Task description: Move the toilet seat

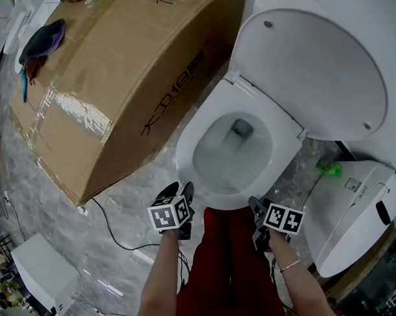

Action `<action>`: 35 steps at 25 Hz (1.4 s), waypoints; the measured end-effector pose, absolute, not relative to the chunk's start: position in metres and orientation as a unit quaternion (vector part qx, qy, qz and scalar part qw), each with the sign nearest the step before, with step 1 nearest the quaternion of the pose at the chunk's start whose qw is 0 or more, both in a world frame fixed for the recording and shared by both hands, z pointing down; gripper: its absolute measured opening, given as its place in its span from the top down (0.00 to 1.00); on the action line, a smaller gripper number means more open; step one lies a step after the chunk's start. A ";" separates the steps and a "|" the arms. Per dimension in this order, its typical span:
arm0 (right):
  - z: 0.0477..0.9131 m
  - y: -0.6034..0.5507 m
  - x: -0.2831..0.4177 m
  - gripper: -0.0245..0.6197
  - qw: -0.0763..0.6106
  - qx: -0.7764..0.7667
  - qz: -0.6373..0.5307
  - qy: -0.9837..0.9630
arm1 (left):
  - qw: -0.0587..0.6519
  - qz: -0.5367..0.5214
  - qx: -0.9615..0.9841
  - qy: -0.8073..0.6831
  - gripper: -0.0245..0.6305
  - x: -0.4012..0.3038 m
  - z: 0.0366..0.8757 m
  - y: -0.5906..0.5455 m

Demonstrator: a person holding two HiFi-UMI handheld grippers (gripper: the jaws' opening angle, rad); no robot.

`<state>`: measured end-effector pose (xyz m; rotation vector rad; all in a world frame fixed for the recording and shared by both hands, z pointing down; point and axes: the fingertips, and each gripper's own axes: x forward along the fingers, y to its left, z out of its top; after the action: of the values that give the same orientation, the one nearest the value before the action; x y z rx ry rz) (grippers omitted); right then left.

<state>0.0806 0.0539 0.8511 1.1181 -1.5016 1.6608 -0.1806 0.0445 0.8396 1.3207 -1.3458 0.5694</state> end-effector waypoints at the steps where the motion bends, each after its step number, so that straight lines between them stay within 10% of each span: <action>1: 0.853 0.054 0.080 0.54 0.315 0.425 0.631 -0.568 | 0.557 0.240 0.556 -0.568 0.70 -0.180 0.842 0.044; 35: 0.824 0.050 0.067 0.54 0.272 0.429 0.672 -0.538 | 0.563 0.269 0.578 -0.526 0.66 -0.175 0.800 0.040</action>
<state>0.0672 0.0505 0.8239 1.1544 -1.4493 1.8103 -0.1754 0.0405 0.8005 1.3613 -1.2385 0.6334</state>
